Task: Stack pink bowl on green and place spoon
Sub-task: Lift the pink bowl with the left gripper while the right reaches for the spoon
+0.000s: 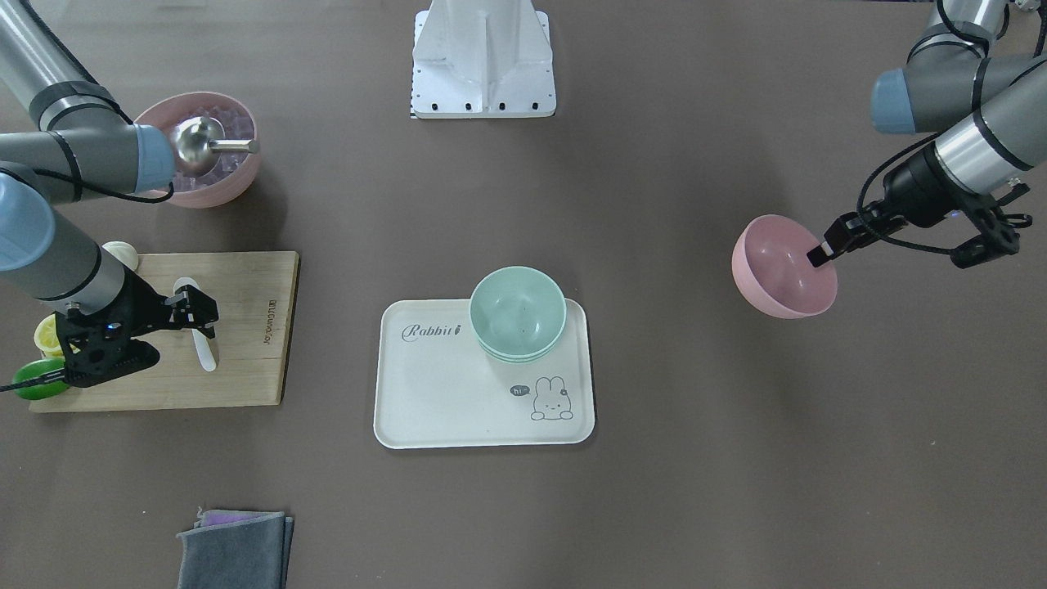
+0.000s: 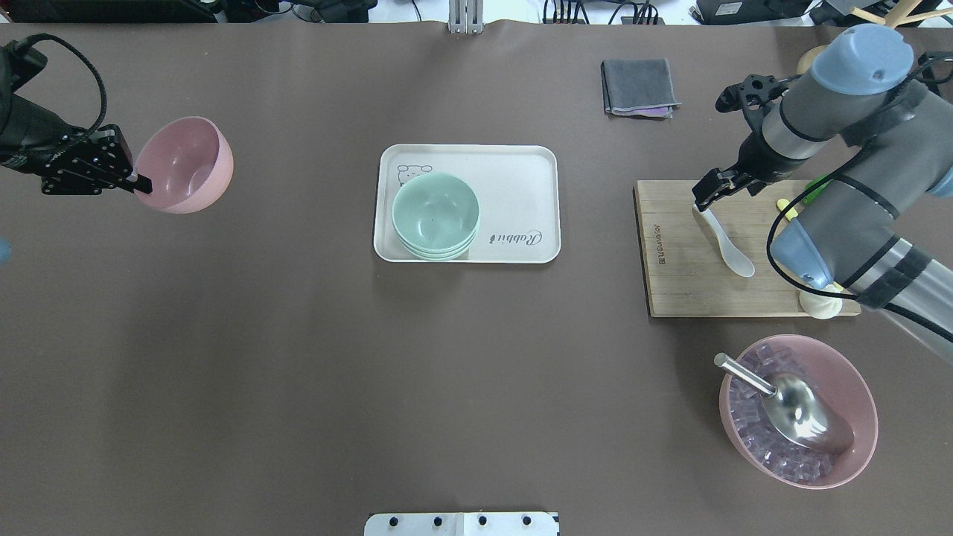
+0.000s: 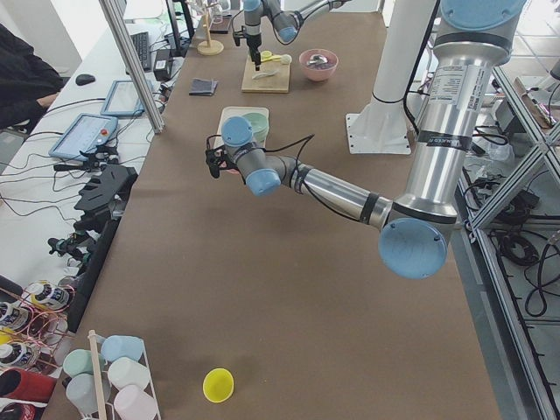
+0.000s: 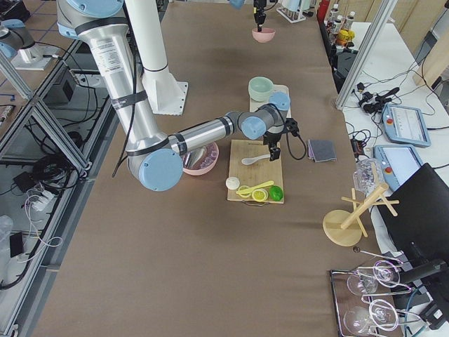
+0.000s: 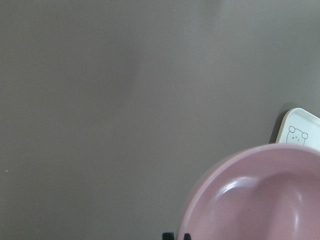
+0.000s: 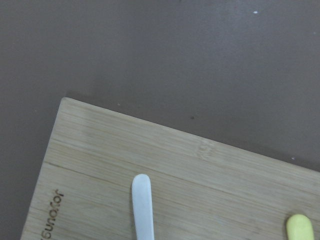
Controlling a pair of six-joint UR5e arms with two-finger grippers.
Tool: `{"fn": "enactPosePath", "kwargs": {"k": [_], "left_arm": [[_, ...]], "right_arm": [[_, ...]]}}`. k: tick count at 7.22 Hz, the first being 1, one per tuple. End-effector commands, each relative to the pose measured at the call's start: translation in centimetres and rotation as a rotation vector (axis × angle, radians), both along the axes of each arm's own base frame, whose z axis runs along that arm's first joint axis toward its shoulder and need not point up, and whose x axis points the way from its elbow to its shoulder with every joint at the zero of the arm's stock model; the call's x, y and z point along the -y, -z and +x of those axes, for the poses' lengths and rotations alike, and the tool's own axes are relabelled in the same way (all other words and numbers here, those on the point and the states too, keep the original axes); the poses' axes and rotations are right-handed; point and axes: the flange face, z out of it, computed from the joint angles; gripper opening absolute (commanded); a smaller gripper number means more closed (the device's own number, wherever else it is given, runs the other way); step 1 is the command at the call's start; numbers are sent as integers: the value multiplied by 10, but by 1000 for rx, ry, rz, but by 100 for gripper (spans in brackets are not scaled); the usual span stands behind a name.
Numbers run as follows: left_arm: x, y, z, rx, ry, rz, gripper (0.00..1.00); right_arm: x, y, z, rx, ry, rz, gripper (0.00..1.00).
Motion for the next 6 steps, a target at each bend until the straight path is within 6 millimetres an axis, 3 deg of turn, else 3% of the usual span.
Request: {"fn": "enactPosePath", "kwargs": {"k": [1, 6], "left_arm": [[1, 3, 1, -1, 0, 3, 0], [4, 5, 4, -3, -3, 6, 0]], "right_arm": [[-6, -6, -26, -30, 17, 13, 97], [-13, -16, -23, -18, 36, -11, 90]]}}
